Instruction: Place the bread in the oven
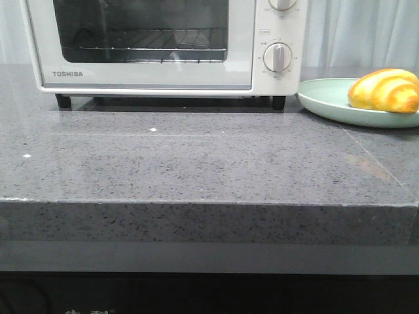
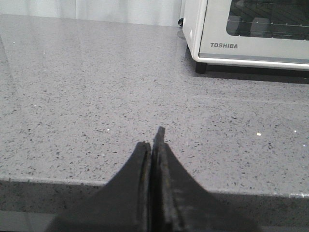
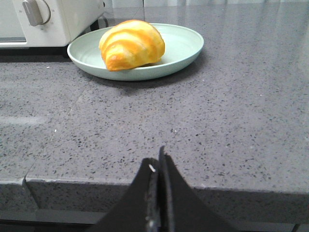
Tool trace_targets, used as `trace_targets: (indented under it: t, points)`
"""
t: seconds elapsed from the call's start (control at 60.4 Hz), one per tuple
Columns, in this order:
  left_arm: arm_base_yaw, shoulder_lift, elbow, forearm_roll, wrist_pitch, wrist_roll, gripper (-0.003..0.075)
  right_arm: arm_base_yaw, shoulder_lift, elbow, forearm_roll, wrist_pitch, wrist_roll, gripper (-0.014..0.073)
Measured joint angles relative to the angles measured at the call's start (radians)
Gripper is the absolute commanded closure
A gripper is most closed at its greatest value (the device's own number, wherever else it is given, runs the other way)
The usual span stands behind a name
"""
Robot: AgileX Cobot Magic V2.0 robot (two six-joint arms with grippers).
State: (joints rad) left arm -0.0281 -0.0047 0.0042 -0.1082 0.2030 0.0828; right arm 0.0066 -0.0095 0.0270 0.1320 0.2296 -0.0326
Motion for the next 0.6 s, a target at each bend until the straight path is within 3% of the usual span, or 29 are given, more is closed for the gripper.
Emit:
trace_targets:
  t: [0.215,0.414,0.596]
  points:
    - [0.0,0.0,-0.023,-0.037,-0.1,0.0,0.0741,0.0,0.0,-0.03,0.002,-0.006,0.0,0.0662]
    - [0.0,0.021,-0.199,-0.029,-0.055,0.0,0.0741,0.0,0.0,-0.189,0.002,0.047,0.0,0.0655]
    - [0.0,0.223,-0.383,-0.004,0.009,0.0,0.0741,0.0,0.091,-0.361,0.002,0.172,0.0,0.0652]
